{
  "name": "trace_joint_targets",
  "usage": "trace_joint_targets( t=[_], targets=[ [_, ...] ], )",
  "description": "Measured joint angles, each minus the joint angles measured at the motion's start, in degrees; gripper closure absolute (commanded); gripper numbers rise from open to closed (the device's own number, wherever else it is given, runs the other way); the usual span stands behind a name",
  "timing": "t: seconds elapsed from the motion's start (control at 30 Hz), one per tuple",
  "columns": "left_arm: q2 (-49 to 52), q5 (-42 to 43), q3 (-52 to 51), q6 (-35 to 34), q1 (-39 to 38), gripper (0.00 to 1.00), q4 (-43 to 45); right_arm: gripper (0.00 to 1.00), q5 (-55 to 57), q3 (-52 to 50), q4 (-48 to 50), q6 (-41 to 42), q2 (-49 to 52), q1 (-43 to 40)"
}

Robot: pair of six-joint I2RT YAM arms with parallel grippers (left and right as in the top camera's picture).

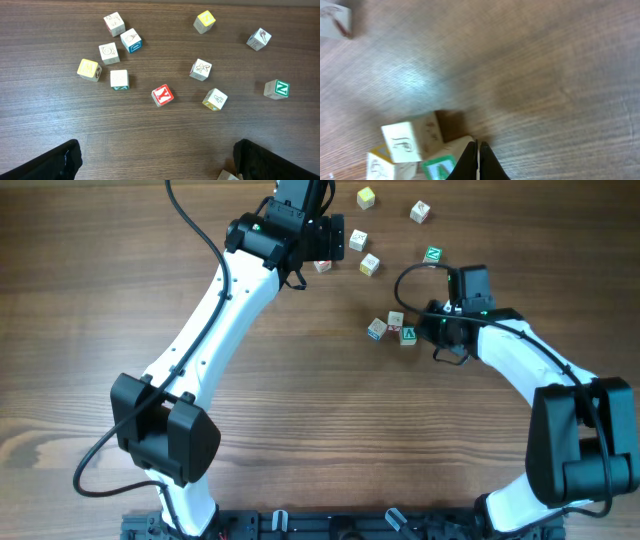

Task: Form a circle
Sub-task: 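Open the right gripper and lift away toward the green 'N' block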

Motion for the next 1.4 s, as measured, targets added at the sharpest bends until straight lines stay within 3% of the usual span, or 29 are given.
trace_joint_targets(
  t=[0.2,0.37,0.6,0.8,0.97,1.2,1.4],
  targets=[
    [0.0,0.0,0.0,0.0,0.0,0.00,0.0,0.81,0.0,0.9,0.0,-2.2,-1.6,0.0],
    [0.0,0.0,0.0,0.0,0.0,0.00,0.0,0.80,0.2,1.9,-0.2,-5.6,-1.6,0.0],
    [0.0,0.0,0.0,0.0,0.0,0.00,0.0,0.69,-0.9,8.2,-2.9,-10.4,-1.6,0.0],
    [0.0,0.0,0.0,0.0,0.0,0.00,0.0,0.51,-0.9,16.4,-8.8,-13.5,-1.6,0.0],
    [0.0,0.0,0.0,0.0,0.0,0.00,0.0,0.40,-0.9,19.6,-7.8,-14.4,-1.7,-2.0],
    [0.0,0.0,0.0,0.0,0.0,0.00,0.0,0.36,-0.9,21.7,-4.0,-15.6,-0.2,-4.0],
    [0.0,0.0,0.0,0.0,0.0,0.00,0.0,0.37,1.1,32.7,-3.8,-15.7,12.9,-4.0]
  ],
)
